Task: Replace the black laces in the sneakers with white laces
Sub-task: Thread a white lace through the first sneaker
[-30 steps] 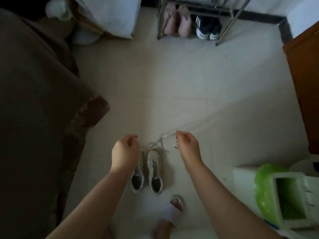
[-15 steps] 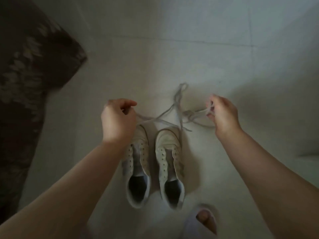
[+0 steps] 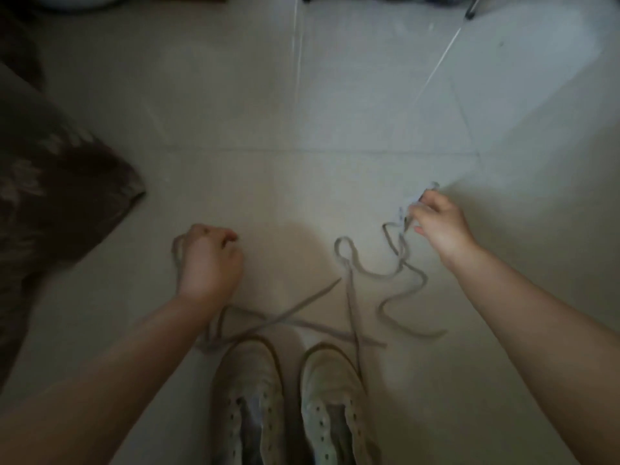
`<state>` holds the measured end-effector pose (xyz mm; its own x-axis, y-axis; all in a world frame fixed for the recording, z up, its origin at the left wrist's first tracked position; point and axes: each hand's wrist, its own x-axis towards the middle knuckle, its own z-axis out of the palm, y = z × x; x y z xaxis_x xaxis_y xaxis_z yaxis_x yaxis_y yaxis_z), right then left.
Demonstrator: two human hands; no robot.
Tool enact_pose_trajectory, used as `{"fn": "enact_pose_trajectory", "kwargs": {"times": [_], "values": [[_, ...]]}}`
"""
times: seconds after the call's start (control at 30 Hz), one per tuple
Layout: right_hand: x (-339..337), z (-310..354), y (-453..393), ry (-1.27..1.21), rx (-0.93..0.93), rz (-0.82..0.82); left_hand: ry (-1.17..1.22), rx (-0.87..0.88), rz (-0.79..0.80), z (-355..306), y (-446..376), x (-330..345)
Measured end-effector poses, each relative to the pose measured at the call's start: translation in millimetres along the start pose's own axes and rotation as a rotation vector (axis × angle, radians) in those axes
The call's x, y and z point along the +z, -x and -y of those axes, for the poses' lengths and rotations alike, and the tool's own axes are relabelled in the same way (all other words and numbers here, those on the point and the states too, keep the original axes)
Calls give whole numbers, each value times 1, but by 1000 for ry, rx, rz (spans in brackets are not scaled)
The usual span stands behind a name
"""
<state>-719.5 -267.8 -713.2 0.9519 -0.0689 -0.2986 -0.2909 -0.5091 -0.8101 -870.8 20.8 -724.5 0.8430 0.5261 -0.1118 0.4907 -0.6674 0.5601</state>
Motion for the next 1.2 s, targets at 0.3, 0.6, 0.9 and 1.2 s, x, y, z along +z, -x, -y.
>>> {"fn": "enact_pose_trajectory", "kwargs": {"times": [0.3, 0.6, 0.9, 1.2], "values": [[69, -39, 86, 633, -142, 208, -353, 265, 487, -37, 65, 46], [67, -38, 51, 628, -304, 118, -532, 379, 395, -13, 56, 46], [78, -30, 80, 711, -529, 27, -535, 325, 420, -12, 52, 47], [110, -47, 136, 669, -574, 400, -477, 220, 453, -7, 40, 35]]}}
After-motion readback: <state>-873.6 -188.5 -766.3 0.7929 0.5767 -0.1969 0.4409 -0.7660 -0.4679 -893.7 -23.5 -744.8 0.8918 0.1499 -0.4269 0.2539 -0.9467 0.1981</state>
